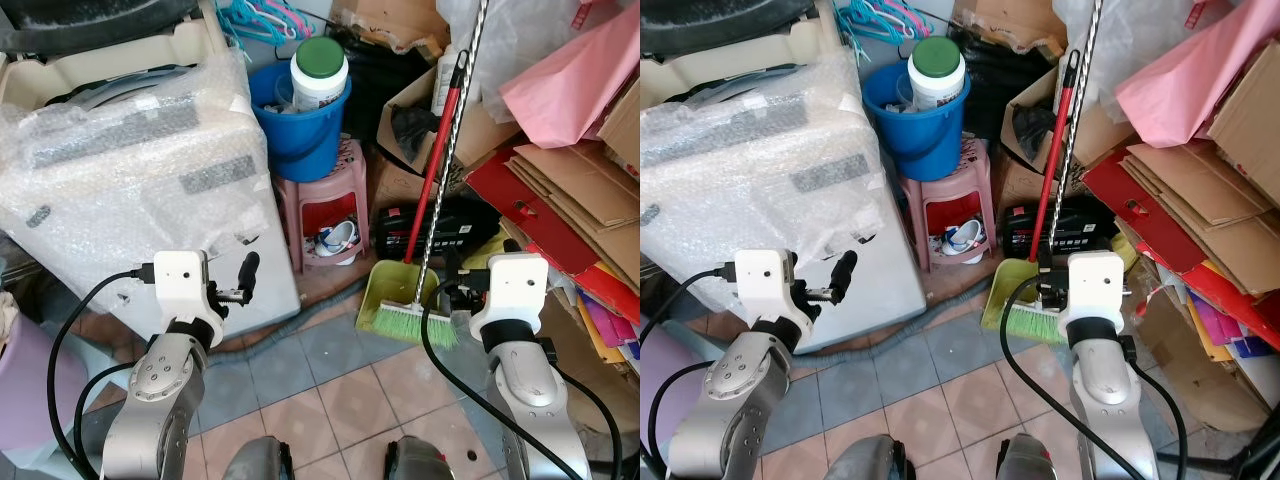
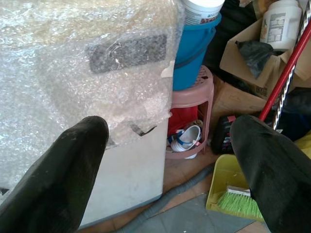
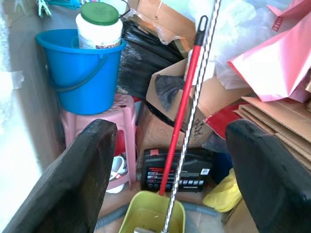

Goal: Clothes washing

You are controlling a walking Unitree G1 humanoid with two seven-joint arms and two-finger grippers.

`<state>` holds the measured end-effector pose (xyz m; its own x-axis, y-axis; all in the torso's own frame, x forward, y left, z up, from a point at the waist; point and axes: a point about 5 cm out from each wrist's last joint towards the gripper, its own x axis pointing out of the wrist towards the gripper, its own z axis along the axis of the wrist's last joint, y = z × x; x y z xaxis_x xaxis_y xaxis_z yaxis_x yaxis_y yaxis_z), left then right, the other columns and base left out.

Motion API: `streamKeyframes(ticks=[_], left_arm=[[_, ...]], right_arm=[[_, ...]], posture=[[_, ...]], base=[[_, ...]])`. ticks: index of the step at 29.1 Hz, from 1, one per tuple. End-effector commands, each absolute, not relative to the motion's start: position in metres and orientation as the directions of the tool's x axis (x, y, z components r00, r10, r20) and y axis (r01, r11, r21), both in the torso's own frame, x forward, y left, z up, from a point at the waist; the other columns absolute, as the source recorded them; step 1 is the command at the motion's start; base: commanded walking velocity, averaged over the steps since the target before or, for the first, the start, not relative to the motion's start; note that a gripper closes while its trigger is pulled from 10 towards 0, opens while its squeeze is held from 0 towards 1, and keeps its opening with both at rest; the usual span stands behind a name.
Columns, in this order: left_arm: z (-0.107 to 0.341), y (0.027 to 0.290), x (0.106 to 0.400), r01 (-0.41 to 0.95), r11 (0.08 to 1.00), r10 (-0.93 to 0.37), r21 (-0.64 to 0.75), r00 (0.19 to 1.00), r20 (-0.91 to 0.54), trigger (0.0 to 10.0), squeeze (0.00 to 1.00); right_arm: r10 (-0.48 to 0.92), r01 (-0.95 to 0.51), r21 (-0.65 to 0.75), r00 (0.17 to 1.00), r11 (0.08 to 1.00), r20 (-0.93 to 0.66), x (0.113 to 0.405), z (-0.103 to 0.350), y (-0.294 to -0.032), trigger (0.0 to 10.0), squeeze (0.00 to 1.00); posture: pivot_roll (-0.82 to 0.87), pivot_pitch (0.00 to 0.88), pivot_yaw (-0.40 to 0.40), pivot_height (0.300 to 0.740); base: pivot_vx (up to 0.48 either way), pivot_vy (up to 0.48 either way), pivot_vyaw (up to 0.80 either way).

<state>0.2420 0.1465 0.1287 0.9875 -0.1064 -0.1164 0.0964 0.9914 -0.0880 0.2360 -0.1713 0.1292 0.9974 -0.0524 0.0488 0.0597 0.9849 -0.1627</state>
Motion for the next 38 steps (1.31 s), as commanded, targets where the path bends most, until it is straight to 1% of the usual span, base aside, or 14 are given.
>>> streamKeyframes(ticks=[1,5,7,11,15,19,22,26,32,34,38], left_arm=[[0.125,0.155,0.240,0.068,0.995,-0.077,-0.070,0.987,-0.139,10.0,0.00],[0.128,0.157,0.240,0.042,0.998,-0.048,-0.054,0.991,-0.124,10.0,0.00],[0.128,0.157,0.240,0.039,0.998,-0.044,-0.055,0.995,-0.094,10.0,0.00],[0.129,0.156,0.241,0.037,0.998,-0.041,-0.052,0.995,-0.091,10.0,0.00],[0.133,0.156,0.244,0.027,0.999,-0.031,-0.045,0.996,-0.080,10.0,0.00],[0.128,0.160,0.241,0.016,0.999,-0.019,-0.028,0.995,-0.095,10.0,0.00],[0.130,0.162,0.245,0.009,1.000,-0.011,-0.019,0.996,-0.085,10.0,0.00],[0.134,0.155,0.255,0.035,0.999,-0.036,-0.018,0.997,-0.063,10.0,0.00],[0.140,0.156,0.267,0.007,1.000,-0.008,-0.027,1.000,-0.027,10.0,0.00],[0.142,0.155,0.270,0.001,1.000,-0.001,-0.013,1.000,-0.016,10.0,0.00],[0.145,0.156,0.275,-0.013,1.000,0.013,-0.016,1.000,-0.002,10.0,0.00]], right_arm=[[-0.014,0.022,-0.137,0.998,0.990,0.063,0.237,0.133,-0.161,10.0,0.00],[-0.012,0.022,-0.131,0.997,0.991,0.073,0.238,0.137,-0.162,10.0,0.00],[-0.007,0.017,-0.131,0.997,0.991,0.074,0.238,0.136,-0.161,10.0,0.00],[-0.003,0.013,-0.128,0.997,0.992,0.078,0.239,0.138,-0.159,10.0,0.00],[0.033,-0.021,-0.132,0.995,0.991,0.090,0.244,0.141,-0.155,10.0,0.00],[0.013,-0.003,-0.125,0.997,0.992,0.081,0.244,0.137,-0.158,10.0,0.00],[0.014,-0.004,-0.126,0.997,0.992,0.077,0.244,0.135,-0.157,10.0,0.00],[0.005,0.007,-0.124,0.996,0.992,0.094,0.251,0.138,-0.158,10.0,0.00],[-0.009,0.023,-0.117,0.993,0.993,0.119,0.259,0.142,-0.162,10.0,0.00],[-0.002,0.018,-0.123,0.992,0.992,0.127,0.264,0.142,-0.162,10.0,0.00],[0.022,-0.001,-0.140,0.989,0.990,0.148,0.270,0.147,-0.158,10.0,0.00]], posture=[[0.01,0.145,0.065,0.740],[0.02,0.143,0.065,0.740],[0.01,0.133,0.066,0.740],[0.01,0.117,0.054,0.740],[0.02,0.128,0.056,0.740],[0.03,0.130,0.063,0.740],[0.02,0.125,0.071,0.740],[0.02,0.104,0.077,0.740],[0.02,0.073,0.071,0.740],[0.02,0.054,0.062,0.740],[0.02,0.046,0.054,0.740]], base=[[0.000,0.480,0.80],[0.000,0.435,0.80],[0.000,0.000,0.80],[0.000,0.000,0.80],[0.000,0.000,0.80],[0.000,0.000,0.80],[0.000,0.000,0.80],[0.000,0.000,0.68],[0.000,0.000,0.00],[0.000,0.000,0.00],[0.000,0.000,0.00]])
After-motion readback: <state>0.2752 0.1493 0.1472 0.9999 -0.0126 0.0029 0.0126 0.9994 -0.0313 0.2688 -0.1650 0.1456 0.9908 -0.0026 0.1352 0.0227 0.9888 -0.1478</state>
